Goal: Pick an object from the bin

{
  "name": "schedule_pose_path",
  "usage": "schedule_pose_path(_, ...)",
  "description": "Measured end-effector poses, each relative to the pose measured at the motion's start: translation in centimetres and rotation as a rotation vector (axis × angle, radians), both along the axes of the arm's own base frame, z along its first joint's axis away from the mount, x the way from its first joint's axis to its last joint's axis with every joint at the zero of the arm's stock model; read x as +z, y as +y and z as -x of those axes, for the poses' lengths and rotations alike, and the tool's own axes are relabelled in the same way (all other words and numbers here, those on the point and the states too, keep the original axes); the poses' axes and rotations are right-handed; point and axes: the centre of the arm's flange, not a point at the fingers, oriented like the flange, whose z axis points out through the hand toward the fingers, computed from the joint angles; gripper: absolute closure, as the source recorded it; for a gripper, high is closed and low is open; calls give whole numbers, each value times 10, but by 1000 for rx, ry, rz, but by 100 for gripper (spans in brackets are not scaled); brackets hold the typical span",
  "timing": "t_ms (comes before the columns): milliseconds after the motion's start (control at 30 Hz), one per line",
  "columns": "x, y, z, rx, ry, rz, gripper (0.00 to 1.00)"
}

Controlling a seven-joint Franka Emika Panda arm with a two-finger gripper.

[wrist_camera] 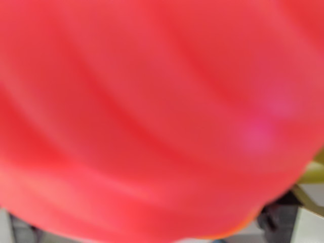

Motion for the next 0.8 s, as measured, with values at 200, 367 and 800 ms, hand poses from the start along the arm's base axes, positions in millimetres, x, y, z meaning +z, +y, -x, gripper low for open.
schedule_pose_path(200,0,0,0,0,0,0,100)
schedule_pose_path(367,0,0,0,0,0,0,100)
schedule_pose_path(800,0,0,0,0,0,0,100)
